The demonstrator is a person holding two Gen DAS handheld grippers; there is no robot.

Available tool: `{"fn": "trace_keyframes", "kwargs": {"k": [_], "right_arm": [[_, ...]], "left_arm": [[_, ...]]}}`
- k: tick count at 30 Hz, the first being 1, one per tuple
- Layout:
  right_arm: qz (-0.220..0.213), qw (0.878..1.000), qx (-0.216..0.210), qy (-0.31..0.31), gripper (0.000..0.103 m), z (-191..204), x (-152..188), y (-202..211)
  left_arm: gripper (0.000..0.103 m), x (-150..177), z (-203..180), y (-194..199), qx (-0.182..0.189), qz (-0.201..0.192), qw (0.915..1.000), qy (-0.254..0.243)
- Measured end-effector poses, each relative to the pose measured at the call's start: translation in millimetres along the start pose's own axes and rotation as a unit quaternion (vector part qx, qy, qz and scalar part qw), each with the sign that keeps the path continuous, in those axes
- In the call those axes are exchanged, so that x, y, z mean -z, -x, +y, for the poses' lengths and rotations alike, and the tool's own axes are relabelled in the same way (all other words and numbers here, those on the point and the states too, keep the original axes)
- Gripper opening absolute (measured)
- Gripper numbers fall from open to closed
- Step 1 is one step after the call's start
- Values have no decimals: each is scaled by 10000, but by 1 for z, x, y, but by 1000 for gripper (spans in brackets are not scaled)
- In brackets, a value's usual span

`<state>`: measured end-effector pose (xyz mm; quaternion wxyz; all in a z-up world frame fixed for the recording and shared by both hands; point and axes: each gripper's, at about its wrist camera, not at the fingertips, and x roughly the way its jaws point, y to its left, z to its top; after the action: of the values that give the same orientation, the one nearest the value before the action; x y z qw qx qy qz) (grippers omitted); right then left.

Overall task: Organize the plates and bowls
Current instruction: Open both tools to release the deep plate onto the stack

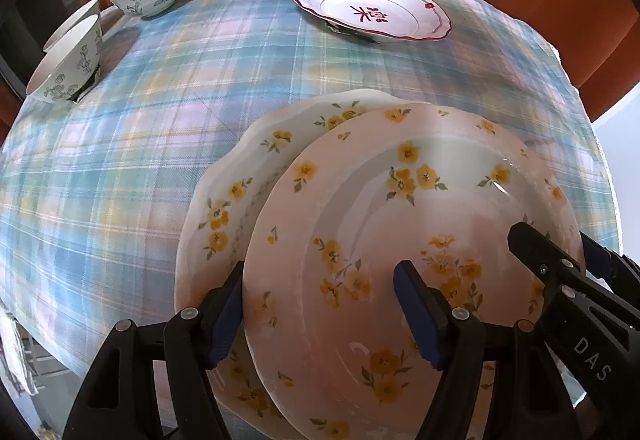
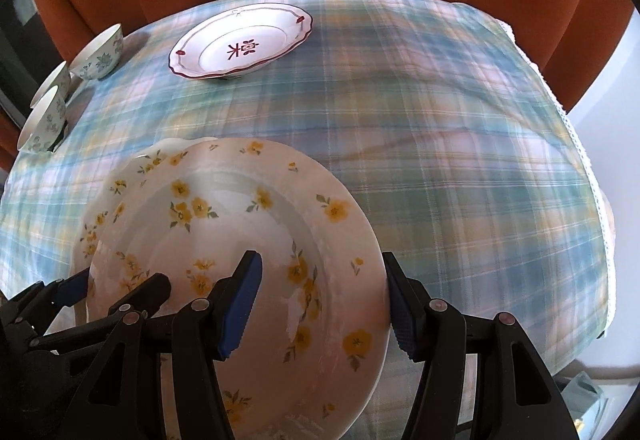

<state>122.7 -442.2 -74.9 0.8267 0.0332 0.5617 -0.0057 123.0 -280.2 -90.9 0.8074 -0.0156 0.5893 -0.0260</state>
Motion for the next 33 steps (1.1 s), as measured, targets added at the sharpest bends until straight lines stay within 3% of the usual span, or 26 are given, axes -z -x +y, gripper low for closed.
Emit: {"fn": "trace_keyframes", "kwargs": {"k": [9, 17, 19, 24, 33], "right_arm": [[50, 9998, -143, -89, 63, 1, 0, -6], [-156, 9984, -254, -472, 63, -13, 7, 5], [-214, 9975, -296, -606, 60, -19, 10, 8], [-195, 9975, -366, -576, 43, -19, 12, 8], [135, 9987, -404, -286, 43, 0, 12, -5]], "left_arm": [[74, -6, -2, -1, -272, -25, 9995, -179], [74, -2, -9, 5, -766, -162, 9955, -527], [74, 0, -9, 5, -784, -151, 9953, -546], [74, 4, -1, 6, -817, -90, 9956, -446], [74, 9, 10, 17, -812, -171, 9957, -410]]}}
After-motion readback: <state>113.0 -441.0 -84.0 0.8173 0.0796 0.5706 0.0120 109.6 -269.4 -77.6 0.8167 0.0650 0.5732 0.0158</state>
